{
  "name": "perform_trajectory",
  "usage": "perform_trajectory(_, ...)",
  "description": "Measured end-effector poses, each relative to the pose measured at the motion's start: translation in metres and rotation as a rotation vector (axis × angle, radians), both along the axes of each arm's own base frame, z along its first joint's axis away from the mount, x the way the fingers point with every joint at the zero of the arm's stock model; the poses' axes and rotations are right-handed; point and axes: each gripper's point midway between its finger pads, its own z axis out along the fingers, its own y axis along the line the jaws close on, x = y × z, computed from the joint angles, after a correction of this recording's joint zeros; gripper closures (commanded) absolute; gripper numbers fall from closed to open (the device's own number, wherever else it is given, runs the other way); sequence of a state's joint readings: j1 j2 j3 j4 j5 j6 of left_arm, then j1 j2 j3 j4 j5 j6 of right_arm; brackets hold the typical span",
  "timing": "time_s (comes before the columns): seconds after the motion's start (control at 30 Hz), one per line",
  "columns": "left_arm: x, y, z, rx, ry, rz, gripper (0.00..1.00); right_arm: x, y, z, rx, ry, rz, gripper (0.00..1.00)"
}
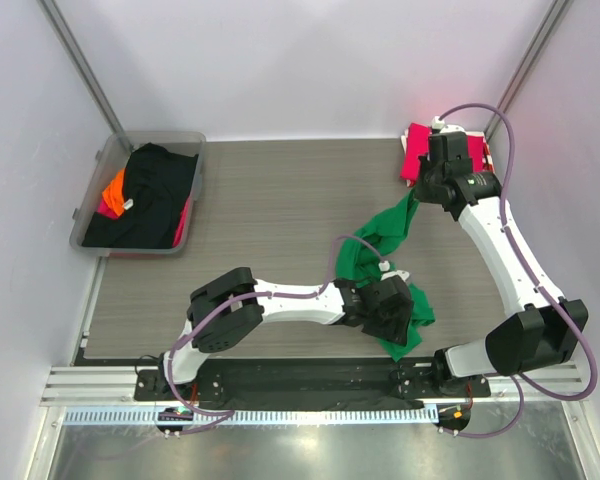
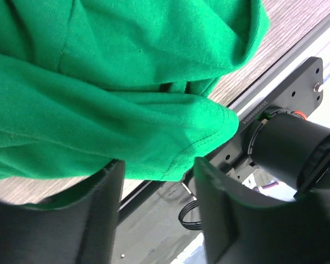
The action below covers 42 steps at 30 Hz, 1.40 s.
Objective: Fold and stack the t-shirts
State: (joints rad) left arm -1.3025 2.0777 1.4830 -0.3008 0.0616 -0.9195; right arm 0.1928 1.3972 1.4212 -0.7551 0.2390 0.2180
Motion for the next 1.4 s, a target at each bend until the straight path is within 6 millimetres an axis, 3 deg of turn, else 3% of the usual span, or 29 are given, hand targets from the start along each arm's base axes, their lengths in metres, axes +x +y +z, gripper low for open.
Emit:
perform_trajectory(0.07,0.000,0.000,0.000,-0.002,0.006,0.006,0.39,0.000,0.000,0.000,0.002,0.001,0.001,0.99)
perform_trajectory(0.47,-0.005,-0.008,-0.007,-0.021,0.037,-0.006,0.71,0.000,0.000,-0.002,0.009,0.000,-0.001,0.99)
perform_trajectory(0.57,-0.005,-0.009,-0.009,-0.020,0.039,-0.007,0.81,0.000,-0.001,-0.002,0.010,0.000,-0.001,0.99)
perform_trajectory(0.67,-0.005,-0.010,-0.008,-0.025,0.039,-0.003,0.98,0.000,0.000,-0.002,0.012,0.001,0.002,0.99)
perform_trajectory(0.87,-0.002,-0.010,-0.006,-0.027,0.029,0.006,1.00,0.000,0.000,-0.001,0.015,-0.001,0.003,0.99)
perform_trajectory(1.0,0.002,0.005,0.006,0.001,0.000,0.039,1.00,-0.002,0.000,0.004,0.027,-0.015,0.000,0.99)
perform_trajectory(1.1,0.009,0.028,0.032,0.025,-0.057,0.071,1.00,-0.005,0.001,0.014,0.049,-0.043,-0.002,0.99)
perform_trajectory(1.23,0.024,0.079,0.096,0.054,-0.198,0.144,1.00,-0.011,0.001,0.042,0.085,-0.113,-0.012,0.99)
perform_trajectory(1.4,0.051,0.160,0.184,0.082,-0.419,0.272,1.00,-0.027,0.000,0.107,0.142,-0.279,-0.019,0.99)
